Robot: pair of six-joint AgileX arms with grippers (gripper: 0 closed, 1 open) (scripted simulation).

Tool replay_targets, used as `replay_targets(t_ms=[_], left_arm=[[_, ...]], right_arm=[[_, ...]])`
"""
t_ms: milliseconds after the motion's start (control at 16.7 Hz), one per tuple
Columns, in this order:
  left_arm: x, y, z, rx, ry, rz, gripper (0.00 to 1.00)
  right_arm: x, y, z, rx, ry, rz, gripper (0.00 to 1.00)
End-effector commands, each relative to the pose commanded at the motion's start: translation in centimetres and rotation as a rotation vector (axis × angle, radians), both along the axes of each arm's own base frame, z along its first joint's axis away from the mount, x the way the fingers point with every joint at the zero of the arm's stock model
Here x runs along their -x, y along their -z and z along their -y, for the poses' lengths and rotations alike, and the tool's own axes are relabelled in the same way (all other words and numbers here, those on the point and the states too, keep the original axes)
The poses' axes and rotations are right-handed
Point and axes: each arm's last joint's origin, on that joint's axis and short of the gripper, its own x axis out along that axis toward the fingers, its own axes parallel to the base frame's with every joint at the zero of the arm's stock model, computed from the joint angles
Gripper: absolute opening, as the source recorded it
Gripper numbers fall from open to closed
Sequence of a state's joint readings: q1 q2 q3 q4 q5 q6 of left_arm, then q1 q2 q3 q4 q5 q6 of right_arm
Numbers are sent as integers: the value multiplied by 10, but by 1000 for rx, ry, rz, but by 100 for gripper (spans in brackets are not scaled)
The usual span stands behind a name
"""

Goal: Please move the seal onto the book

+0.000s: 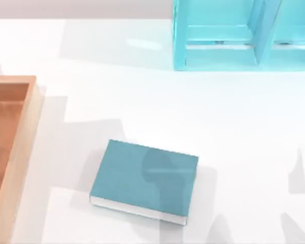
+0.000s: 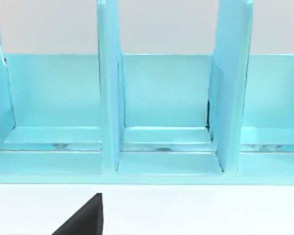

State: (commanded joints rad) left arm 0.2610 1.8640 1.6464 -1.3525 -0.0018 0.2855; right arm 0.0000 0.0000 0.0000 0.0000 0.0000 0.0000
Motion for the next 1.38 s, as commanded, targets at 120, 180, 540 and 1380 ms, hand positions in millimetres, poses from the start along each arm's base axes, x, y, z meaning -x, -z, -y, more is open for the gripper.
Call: replay_targets(t_ms=[120,180,540,1380], left_arm=[[0,0,0,0,0,0,100],[0,0,2,-1,4,2,100],[-4,44,0,0,0,1,100],[0,100,0,0,0,0,70]], right_arm=[[0,0,0,0,0,0,100],[0,0,0,0,0,0,100],[0,0,0,0,0,0,100],[0,0,0,0,0,0,100]])
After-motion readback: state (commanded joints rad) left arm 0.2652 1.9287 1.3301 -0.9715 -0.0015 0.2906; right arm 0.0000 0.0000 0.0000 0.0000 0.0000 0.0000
